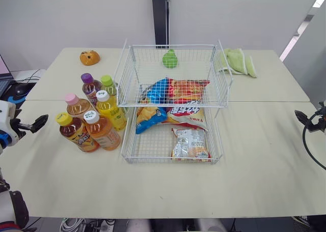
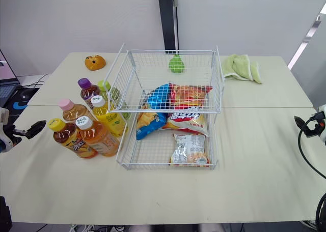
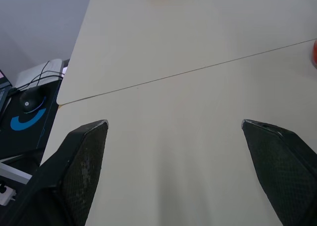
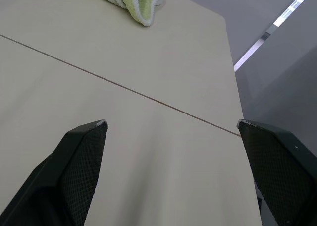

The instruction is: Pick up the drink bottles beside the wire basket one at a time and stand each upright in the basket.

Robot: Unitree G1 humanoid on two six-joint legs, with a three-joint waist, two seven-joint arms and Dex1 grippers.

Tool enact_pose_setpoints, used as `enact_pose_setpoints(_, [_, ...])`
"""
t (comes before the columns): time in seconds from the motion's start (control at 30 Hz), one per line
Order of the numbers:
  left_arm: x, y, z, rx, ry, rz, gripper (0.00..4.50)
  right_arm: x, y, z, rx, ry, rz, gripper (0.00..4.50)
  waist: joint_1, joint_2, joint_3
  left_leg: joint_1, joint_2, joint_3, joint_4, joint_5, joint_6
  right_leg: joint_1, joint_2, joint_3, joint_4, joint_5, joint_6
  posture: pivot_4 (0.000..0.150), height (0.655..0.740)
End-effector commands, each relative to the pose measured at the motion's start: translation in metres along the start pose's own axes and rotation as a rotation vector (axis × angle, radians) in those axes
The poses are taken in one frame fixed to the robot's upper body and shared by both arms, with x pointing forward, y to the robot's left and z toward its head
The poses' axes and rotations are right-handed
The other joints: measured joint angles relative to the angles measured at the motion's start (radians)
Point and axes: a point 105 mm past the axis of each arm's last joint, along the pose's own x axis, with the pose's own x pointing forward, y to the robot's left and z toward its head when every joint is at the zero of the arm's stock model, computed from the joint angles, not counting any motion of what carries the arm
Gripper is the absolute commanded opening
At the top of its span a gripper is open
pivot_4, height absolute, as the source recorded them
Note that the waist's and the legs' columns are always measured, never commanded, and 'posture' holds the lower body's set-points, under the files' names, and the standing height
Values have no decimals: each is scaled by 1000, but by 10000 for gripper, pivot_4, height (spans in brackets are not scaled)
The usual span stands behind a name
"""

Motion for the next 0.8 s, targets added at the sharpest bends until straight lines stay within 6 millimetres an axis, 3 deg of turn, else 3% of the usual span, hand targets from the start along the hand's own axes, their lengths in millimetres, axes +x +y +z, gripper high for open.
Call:
enact_pose_setpoints(0.03, [-4,10,15,34,-38,31,44908,-8,-16,12,-36,-34,-43,45000,0,0,0,0,0,0,0,0,0,0,0,0,0,0,0,1500,7400])
enact_pose_setpoints(0.63, [-3,19,9,82,-18,154,44908,-12,-26,11,-97,-40,-137,45000,0,0,0,0,0,0,0,0,0,0,0,0,0,0,0,1500,7400])
enact_pose_setpoints(0.8, [-1,17,8,71,-24,158,44908,-13,-31,19,8,-68,-113,45000,1,0,0,0,0,0,0,0,0,0,0,0,0,0,0,1500,7400])
